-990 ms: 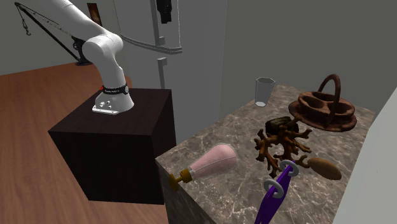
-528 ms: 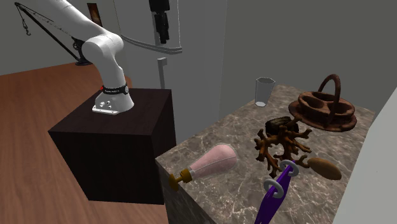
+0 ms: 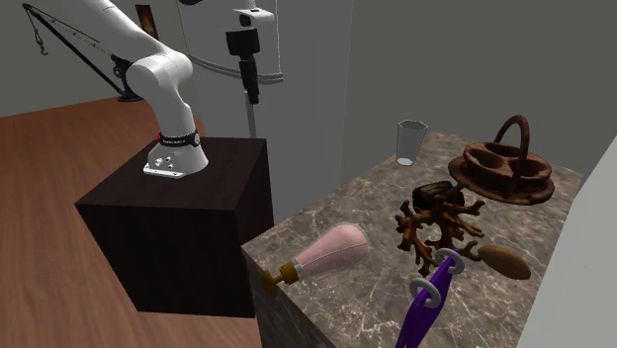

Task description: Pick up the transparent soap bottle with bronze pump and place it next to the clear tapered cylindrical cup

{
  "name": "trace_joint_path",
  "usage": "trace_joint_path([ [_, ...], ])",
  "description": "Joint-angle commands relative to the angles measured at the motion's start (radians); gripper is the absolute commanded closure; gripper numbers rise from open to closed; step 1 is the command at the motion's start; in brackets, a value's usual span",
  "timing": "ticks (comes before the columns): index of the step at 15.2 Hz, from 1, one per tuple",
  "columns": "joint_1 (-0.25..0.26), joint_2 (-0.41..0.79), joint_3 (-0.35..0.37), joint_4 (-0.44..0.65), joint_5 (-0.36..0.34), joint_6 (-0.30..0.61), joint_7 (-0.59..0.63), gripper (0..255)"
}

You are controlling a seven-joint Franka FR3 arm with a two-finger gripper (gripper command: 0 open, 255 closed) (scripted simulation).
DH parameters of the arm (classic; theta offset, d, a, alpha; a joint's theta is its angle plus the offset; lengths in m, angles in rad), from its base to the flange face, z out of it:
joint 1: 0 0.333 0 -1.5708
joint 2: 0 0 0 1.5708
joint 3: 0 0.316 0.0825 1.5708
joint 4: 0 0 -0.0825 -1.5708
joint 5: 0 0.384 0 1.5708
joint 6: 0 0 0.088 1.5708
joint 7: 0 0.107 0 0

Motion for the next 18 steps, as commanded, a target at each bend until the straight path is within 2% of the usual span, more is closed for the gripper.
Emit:
trace_joint_path([
  [1,-0.002,0.045,-0.058,-0.021,-0.027,0.081,-0.062,0],
  [7,0.031,0.226,-0.243,-0.022,-0.058,0.302,-0.260,0],
  [10,0.083,0.343,-0.352,0.002,-0.025,0.414,-0.382,0],
  [12,0.140,0.432,-0.436,0.026,0.031,0.485,-0.482,0],
  [14,0.221,0.531,-0.534,0.057,0.131,0.551,-0.612,0],
  [15,0.274,0.588,-0.590,0.075,0.209,0.580,-0.695,0],
  [16,0.334,0.654,-0.649,0.097,0.316,0.603,-0.799,0],
  [17,0.396,0.737,-0.705,0.123,0.468,0.615,-0.933,0],
  [18,0.418,0.838,-0.719,0.158,0.656,0.606,-1.092,0],
])
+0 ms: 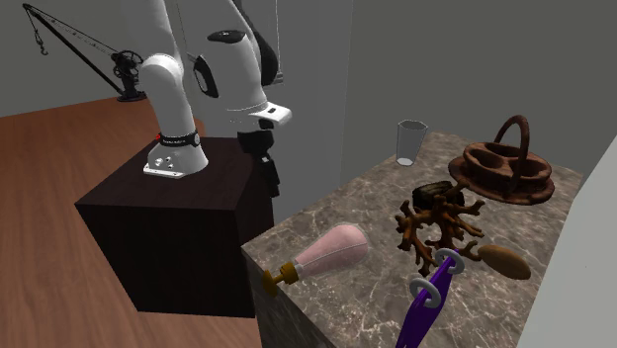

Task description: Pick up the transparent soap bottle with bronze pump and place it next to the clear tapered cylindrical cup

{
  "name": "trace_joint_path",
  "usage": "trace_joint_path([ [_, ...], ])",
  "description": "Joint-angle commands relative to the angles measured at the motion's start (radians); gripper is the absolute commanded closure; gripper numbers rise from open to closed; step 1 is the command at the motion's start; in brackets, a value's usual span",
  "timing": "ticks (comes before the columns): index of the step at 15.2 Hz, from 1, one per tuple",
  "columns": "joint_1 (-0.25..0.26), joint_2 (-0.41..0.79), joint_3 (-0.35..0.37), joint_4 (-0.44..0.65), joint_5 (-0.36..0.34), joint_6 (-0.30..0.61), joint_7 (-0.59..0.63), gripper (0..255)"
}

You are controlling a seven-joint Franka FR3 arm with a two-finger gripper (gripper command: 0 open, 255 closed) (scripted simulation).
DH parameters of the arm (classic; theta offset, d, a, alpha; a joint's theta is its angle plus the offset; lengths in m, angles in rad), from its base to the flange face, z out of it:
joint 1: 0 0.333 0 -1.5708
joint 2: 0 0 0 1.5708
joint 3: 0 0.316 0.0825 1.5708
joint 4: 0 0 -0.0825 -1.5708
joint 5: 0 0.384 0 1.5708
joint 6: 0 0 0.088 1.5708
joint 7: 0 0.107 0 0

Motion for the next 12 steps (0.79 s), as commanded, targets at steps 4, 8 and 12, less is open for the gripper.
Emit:
trace_joint_path([
  [4,-0.201,0.345,0.193,0.171,0.569,-0.040,-0.516,0],
  [8,-0.375,0.518,0.338,0.324,0.722,-0.077,-0.691,0],
  [12,-0.501,0.673,0.432,0.488,0.803,-0.110,-0.799,0],
])
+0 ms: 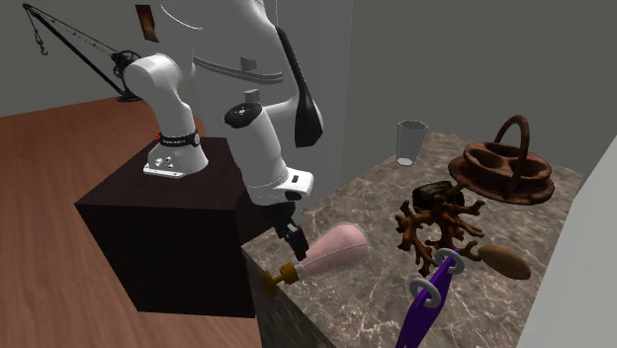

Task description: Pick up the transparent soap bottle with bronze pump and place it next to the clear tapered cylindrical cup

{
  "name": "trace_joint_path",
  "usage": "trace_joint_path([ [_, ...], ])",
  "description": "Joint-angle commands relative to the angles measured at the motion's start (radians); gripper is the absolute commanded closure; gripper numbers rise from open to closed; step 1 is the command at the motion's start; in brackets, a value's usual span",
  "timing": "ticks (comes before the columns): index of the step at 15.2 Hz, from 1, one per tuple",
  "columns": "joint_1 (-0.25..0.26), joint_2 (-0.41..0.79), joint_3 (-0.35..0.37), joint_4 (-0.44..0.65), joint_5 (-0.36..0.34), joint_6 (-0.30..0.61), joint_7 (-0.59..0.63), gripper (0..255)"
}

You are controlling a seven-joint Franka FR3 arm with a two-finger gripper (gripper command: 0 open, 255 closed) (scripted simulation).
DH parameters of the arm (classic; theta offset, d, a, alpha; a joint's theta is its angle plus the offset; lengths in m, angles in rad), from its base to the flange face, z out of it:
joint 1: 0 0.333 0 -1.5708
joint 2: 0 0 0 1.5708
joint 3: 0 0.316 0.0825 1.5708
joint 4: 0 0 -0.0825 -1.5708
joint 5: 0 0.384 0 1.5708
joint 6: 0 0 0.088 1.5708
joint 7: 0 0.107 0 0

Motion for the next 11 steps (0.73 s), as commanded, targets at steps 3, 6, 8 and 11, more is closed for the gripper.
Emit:
trace_joint_path([
  [3,-0.072,0.106,0.065,0.100,0.057,-0.004,-0.060,0],
  [6,-0.087,0.142,0.089,0.122,0.083,0.010,-0.073,0],
  [8,-0.097,0.166,0.104,0.138,0.100,0.018,-0.082,0],
  [11,-0.100,0.173,0.108,0.143,0.104,0.021,-0.084,0],
])
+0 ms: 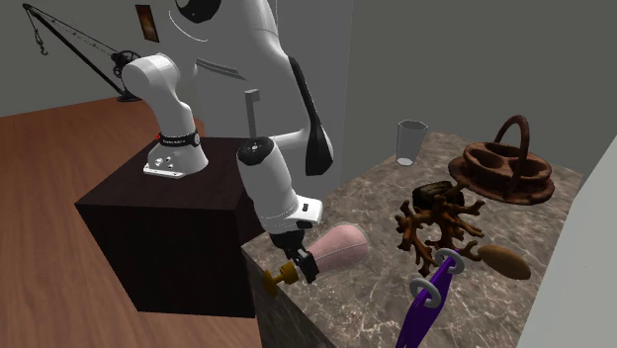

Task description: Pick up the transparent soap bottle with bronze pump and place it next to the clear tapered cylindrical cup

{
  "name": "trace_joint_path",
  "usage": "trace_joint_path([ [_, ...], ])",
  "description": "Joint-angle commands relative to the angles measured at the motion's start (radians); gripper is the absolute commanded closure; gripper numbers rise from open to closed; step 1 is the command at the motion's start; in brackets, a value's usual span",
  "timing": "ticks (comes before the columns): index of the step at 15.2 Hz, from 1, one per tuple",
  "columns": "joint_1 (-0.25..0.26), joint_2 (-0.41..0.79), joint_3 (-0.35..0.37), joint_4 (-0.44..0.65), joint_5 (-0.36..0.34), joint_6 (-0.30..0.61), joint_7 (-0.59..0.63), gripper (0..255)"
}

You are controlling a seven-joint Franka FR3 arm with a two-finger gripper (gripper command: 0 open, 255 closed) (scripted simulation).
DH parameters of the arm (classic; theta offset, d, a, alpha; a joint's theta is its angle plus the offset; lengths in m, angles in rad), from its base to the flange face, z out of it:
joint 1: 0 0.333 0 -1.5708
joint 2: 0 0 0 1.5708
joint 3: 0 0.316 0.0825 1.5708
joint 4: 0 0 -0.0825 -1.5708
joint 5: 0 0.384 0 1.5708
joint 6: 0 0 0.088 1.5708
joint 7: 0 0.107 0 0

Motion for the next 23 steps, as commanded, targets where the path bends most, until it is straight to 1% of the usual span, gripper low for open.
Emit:
trace_joint_path([
  [1,0.000,0.002,0.002,0.001,0.002,0.001,-0.001,0],
  [6,0.000,0.002,0.002,0.001,0.002,0.001,-0.001,0],
  [7,0.000,0.002,0.002,0.001,0.002,0.001,-0.001,255],
  [16,0.000,0.002,0.002,0.001,0.002,0.001,-0.001,255],
  [23,0.042,-0.075,-0.053,-0.035,-0.064,-0.035,0.049,255],
])
